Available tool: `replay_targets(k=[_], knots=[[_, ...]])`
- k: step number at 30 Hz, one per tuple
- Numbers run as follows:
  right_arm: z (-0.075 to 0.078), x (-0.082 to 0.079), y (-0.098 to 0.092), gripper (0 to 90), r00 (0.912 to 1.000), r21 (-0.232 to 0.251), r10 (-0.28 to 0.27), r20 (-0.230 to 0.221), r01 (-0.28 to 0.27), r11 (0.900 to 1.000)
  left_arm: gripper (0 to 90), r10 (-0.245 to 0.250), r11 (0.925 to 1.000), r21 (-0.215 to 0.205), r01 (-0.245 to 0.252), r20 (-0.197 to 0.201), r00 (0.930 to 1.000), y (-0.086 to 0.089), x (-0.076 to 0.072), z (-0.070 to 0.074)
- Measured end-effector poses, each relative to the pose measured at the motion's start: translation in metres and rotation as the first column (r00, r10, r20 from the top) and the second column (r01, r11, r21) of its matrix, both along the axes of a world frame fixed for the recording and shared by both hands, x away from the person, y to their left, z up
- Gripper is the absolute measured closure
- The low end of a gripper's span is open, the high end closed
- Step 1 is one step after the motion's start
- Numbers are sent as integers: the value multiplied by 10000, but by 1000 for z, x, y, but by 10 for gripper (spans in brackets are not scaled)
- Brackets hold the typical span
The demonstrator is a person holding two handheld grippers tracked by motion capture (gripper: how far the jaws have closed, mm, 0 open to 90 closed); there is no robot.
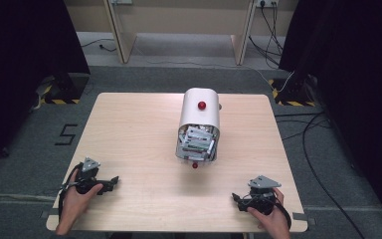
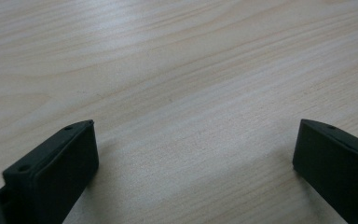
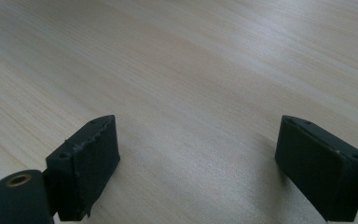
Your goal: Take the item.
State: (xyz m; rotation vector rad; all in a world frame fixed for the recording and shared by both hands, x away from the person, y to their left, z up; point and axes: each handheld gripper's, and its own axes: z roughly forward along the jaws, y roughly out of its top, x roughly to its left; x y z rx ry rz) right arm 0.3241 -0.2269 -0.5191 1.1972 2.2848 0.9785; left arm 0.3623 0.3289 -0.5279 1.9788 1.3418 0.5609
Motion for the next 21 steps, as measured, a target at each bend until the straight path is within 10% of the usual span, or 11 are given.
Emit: replay_targets(k=[21], knots=[[11,-6,2,206,9947,857,77,1028,-165,9962,0,6,10000,-9,-6,2,10000,0,0,0]])
